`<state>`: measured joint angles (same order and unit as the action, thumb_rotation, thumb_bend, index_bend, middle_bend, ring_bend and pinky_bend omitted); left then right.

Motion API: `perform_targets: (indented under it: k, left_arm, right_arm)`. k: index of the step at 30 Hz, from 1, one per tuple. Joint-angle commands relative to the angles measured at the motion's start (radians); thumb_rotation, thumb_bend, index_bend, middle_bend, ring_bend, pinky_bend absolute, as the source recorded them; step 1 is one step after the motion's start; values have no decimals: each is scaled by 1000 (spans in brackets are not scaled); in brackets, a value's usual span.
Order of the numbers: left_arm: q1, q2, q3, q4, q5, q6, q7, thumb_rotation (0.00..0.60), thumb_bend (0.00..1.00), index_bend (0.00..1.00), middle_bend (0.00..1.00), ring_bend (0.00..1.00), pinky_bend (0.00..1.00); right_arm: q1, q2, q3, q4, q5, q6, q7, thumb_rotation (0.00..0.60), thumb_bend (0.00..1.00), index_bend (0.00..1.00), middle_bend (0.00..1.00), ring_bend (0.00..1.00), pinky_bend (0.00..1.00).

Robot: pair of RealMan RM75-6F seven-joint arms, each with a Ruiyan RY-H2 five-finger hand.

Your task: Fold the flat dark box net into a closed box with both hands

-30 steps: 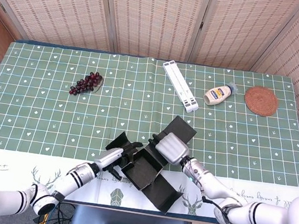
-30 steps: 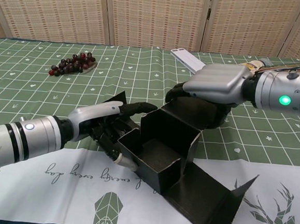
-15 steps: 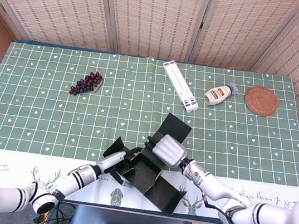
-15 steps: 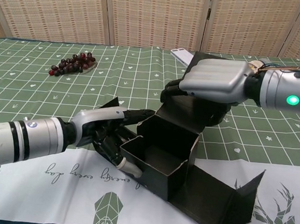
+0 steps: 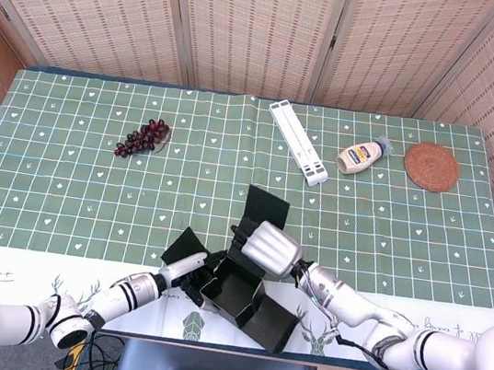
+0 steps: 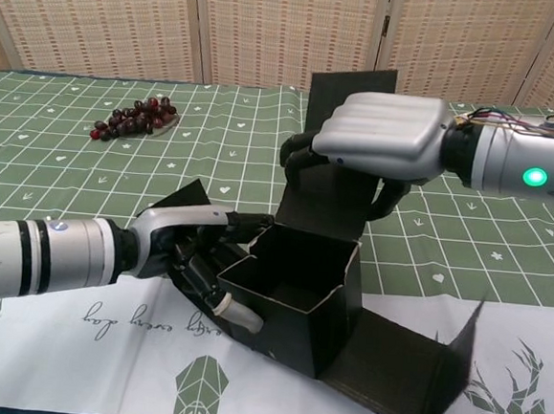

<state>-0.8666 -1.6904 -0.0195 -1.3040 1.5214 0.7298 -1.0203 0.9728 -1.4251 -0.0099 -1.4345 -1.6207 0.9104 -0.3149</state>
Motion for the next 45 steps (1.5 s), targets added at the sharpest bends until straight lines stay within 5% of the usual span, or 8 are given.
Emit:
perform_targets:
  k: [1, 4, 10, 26, 39, 45]
  left_arm:
    - [-3, 2, 1, -1, -1, -3, -1, 600, 103, 177, 184, 600, 890]
    - [-5, 8, 1, -9, -3, -5, 2, 600, 103, 201, 213, 604, 890]
    - [-4, 22, -5, -32, -14, -2, 1, 600, 103, 225, 245, 607, 890]
    - [21, 64, -32, -64, -66, 30, 93, 600, 102, 233, 251, 607, 897]
    - [44, 63, -47, -56, -107, 40, 201, 600, 102, 228, 251, 607, 897]
    - [50, 70, -61, -55, -118, 33, 186, 600, 102, 228, 251, 607, 897]
  right_arm:
    - [-3, -5, 4, 7, -12, 11, 3, 600, 406, 312, 378, 811, 904]
    - [-14, -4, 8, -1, -9, 16, -4, 600, 407, 286, 330, 806, 904]
    - [-41, 2, 14, -39, 6, 30, -29, 600, 407, 5, 167, 768, 904]
    - [-94, -13, 49, -88, 43, 71, -36, 600, 375, 0, 4, 693, 906]
    - [-123, -28, 63, -112, 86, 67, -31, 600, 280, 0, 0, 673, 906]
    - [-145, -16, 83, -142, 98, 92, 91, 600, 266, 0, 0, 671, 906]
